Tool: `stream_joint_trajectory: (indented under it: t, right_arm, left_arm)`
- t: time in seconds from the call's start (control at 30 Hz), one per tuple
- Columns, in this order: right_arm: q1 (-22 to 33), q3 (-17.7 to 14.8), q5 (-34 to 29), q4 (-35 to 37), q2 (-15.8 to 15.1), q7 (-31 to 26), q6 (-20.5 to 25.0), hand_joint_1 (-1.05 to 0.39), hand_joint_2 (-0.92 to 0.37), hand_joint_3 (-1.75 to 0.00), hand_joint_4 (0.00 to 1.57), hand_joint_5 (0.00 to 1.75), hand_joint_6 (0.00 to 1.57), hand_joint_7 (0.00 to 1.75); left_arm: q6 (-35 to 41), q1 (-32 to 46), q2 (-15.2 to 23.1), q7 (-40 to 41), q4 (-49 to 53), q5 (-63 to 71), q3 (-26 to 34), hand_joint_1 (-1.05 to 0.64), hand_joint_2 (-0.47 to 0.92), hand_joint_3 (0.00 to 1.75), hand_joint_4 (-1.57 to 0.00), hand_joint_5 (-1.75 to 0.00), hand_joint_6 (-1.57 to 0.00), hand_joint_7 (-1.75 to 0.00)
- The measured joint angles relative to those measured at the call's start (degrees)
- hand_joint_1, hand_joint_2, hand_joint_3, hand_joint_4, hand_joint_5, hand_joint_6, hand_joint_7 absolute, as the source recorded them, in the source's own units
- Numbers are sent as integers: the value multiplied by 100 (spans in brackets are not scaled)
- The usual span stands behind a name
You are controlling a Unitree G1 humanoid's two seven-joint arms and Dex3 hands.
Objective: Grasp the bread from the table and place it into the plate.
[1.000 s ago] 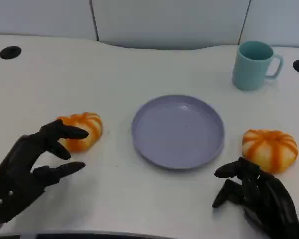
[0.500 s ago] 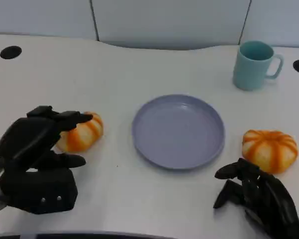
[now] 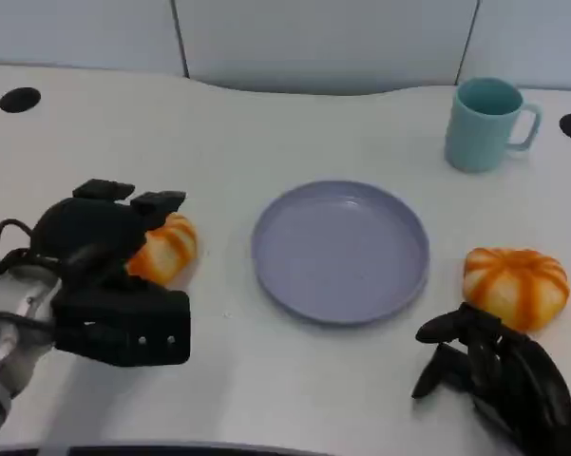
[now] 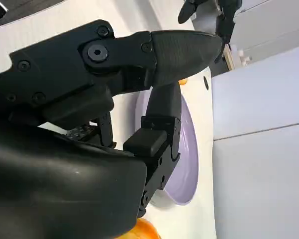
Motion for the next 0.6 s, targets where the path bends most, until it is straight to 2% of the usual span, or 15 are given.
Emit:
stream_joint_trajectory:
  t: [0.43,0.6]
  right_arm:
    - [11,-68,111,-38,-85,159,139,-42,-92,-35,66,152,71,98]
    - [11,-94,215,-55,-88,197,229,-41,-92,-32,69,145,73,98]
  left_arm:
    - [438,-854,-479,-518,1350,-242,-428,-84,90,1,0,-7,-12,-1]
    - [520,-1113,-706,-523,2013,-257,-547,-81,90,0,-1,-8,-12,0]
